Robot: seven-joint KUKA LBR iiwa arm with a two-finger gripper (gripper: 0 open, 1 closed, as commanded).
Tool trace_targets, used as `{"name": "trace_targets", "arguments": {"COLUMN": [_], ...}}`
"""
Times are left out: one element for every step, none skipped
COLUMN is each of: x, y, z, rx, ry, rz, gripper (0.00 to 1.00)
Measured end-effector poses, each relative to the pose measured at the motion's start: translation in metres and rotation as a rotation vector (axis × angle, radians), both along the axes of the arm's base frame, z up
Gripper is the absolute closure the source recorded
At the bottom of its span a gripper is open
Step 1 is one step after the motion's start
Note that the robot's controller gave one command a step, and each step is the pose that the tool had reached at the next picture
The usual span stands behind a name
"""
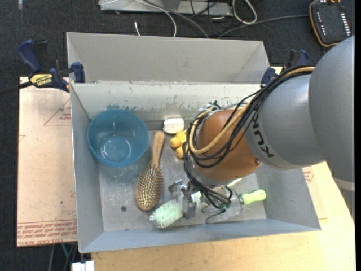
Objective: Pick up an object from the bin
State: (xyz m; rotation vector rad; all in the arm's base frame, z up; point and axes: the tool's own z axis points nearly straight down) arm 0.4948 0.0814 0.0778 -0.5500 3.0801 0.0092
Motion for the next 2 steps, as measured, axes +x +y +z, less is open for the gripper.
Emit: {"name": "trace_targets", "arguments": {"x": [0.0,-0.0013], "y": [0.0,0.0001], "z": [0.0,0.0094], "rx": [0.0,0.0], "ry": [0.0,0.004], "rz": [0.0,-0.001], "gripper": [1.0,1.0]}}
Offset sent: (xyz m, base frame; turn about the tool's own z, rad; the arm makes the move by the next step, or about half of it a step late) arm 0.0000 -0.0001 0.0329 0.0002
